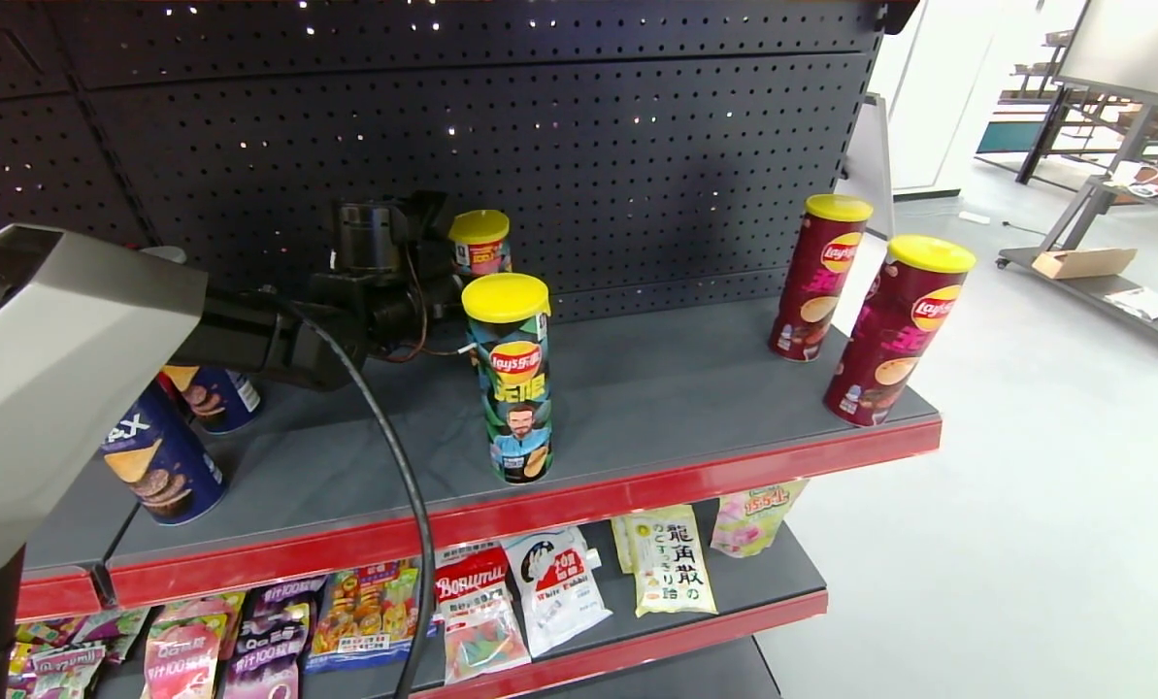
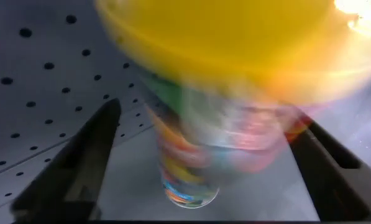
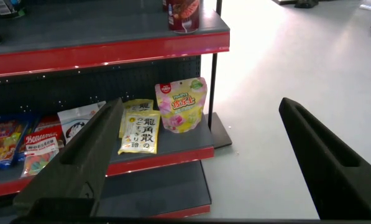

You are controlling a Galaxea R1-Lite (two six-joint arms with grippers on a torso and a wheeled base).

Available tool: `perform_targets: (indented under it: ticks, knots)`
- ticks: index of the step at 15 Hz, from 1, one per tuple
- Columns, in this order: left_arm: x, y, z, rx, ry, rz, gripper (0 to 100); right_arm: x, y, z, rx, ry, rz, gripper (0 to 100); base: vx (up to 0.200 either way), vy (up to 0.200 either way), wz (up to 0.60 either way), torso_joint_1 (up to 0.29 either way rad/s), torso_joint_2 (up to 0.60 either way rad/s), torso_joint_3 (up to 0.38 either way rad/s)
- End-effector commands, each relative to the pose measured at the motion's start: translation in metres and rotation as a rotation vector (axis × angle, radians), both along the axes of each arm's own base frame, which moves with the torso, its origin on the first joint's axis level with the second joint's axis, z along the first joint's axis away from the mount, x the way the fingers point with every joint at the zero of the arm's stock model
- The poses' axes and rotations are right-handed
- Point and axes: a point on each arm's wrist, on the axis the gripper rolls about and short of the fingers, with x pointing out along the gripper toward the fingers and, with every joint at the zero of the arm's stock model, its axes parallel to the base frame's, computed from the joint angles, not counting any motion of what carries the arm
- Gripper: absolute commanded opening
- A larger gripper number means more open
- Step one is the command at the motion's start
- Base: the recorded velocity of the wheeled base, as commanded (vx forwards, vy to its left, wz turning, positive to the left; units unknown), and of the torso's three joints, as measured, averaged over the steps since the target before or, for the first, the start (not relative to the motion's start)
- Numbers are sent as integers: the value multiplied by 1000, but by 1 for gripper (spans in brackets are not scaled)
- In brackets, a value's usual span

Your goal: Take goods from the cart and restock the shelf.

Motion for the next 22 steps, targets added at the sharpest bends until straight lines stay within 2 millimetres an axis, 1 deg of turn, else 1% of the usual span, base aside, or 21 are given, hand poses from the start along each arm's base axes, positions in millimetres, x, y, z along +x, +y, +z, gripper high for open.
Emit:
perform_targets:
  ticks: [1, 4, 6, 7, 8, 11, 13, 14, 16, 18, 21, 22]
  knots:
    - [-2, 0, 5, -4, -12, 0, 100, 0, 0, 0, 0, 2, 2, 100, 0, 0, 0, 0, 0, 0]
    - [-13, 5, 12, -6, -8, 2, 100, 0, 0, 0, 0, 2, 0, 100, 0, 0, 0, 0, 0, 0]
    - [-36, 16, 12, 11, 33, 7, 100, 0, 0, 0, 0, 2, 2, 100, 0, 0, 0, 0, 0, 0]
    - [-41, 20, 12, 15, 43, 15, 100, 0, 0, 0, 0, 2, 0, 100, 0, 0, 0, 0, 0, 0]
    - [-52, 31, 8, 26, 73, 33, 100, 0, 0, 0, 0, 2, 2, 100, 0, 0, 0, 0, 0, 0]
    - [-70, 48, 2, 54, 113, 59, 100, 0, 0, 0, 0, 2, 0, 100, 0, 0, 0, 0, 0, 0]
    - [-78, 65, -7, 137, 131, 75, 100, 0, 0, 0, 0, 2, 2, 100, 0, 0, 0, 0, 0, 0]
    - [-78, 72, -12, 178, 136, 80, 100, 0, 0, 0, 0, 2, 2, 100, 0, 0, 0, 0, 0, 0]
    - [-77, 73, -16, 192, 142, 79, 100, 0, 0, 0, 0, 2, 0, 100, 0, 0, 0, 0, 0, 0]
    - [-65, 79, -28, 207, 162, 96, 100, 0, 0, 0, 0, 2, 0, 100, 0, 0, 0, 0, 0, 0]
    - [-47, 75, -42, 209, 162, 94, 100, 0, 0, 0, 0, 2, 0, 100, 0, 0, 0, 0, 0, 0]
    - [-44, 74, -44, 209, 157, 91, 100, 0, 0, 0, 0, 2, 0, 100, 0, 0, 0, 0, 0, 0]
